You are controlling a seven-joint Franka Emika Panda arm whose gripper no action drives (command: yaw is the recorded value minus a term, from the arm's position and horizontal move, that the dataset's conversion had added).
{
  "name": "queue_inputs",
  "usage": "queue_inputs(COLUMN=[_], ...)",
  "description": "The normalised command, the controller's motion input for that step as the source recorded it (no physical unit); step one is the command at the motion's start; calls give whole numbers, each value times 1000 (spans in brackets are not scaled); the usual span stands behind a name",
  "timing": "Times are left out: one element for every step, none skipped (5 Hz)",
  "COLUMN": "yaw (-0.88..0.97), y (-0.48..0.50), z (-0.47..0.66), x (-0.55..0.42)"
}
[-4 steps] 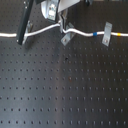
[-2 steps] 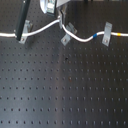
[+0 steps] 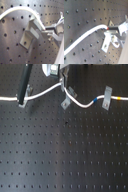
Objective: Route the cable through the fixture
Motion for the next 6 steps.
queue_inputs(yaw=[40,0,-368,-269,0,43], y=[-9,-8,-192,-236,-18,-38], z=[-448,-392,-145,-38,0,283], x=[-11,-10,-66,-11,15,-217])
